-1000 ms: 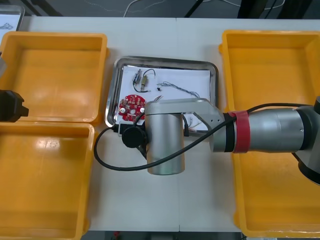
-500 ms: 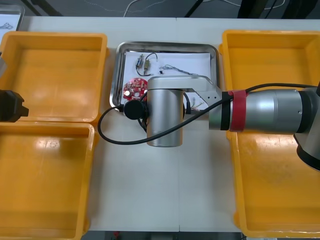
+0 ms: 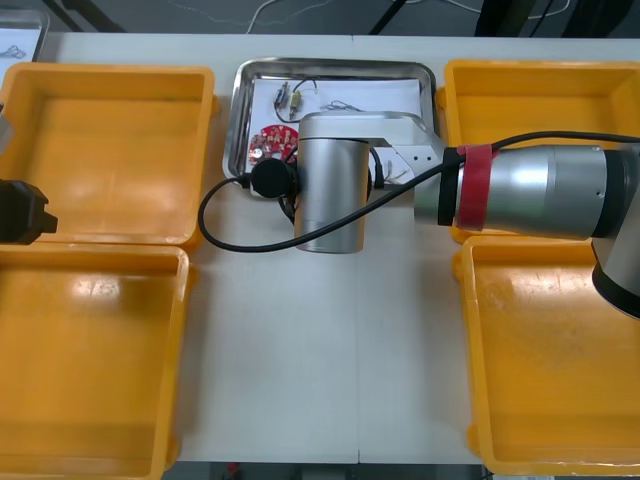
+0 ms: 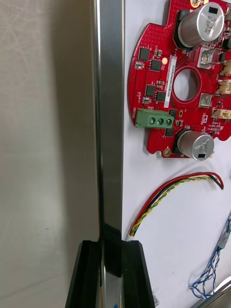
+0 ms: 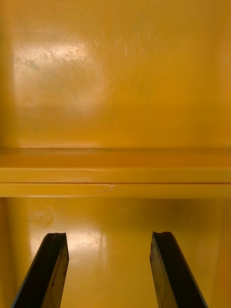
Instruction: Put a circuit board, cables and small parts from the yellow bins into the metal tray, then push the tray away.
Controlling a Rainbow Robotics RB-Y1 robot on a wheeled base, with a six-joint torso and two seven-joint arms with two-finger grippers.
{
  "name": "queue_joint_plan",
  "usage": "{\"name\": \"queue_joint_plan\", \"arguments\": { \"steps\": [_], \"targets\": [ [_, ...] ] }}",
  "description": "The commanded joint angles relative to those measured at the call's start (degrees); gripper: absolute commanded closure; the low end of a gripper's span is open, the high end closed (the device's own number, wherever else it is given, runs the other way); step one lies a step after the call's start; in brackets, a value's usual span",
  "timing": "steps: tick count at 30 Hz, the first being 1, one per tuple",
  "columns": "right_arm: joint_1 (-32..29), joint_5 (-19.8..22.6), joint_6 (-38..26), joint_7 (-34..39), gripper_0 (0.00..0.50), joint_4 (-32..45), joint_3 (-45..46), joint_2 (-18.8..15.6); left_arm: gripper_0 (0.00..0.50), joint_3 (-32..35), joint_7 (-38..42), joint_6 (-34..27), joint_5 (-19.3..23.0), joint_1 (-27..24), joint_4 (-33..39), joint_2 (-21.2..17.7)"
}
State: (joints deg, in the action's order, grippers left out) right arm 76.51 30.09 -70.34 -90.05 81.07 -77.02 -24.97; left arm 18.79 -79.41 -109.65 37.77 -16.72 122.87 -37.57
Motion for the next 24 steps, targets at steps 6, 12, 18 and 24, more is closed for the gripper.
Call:
{"name": "queue_joint_plan", "arguments": {
  "steps": [6, 12, 18, 24],
  "targets": [
    [4.26, -3.11, 4.51, -3.73, 0.500, -3.03, -0.15, -0.79, 0.000, 1.16, -2.15, -0.30, 0.29, 1.25, 0.44, -1.54],
    [4.35, -3.90, 9.26, -3.37, 0.500, -5.93, -0.15, -0.79, 0.000, 1.16, -2.15, -0.30, 0.29, 1.25, 0.44, -1.54],
    [4.35, -3.99, 13.12, -3.37, 0.500, -8.30, -0.15, -0.79, 0.000, 1.16, -2.15, -0.30, 0.29, 1.25, 0.44, -1.54],
    [4.35, -3.99, 13.30, -3.73, 0.360, -8.39, -0.15, -0.79, 0.000, 1.16, -2.15, -0.30, 0.29, 1.25, 0.44, -1.54]
  ]
}}
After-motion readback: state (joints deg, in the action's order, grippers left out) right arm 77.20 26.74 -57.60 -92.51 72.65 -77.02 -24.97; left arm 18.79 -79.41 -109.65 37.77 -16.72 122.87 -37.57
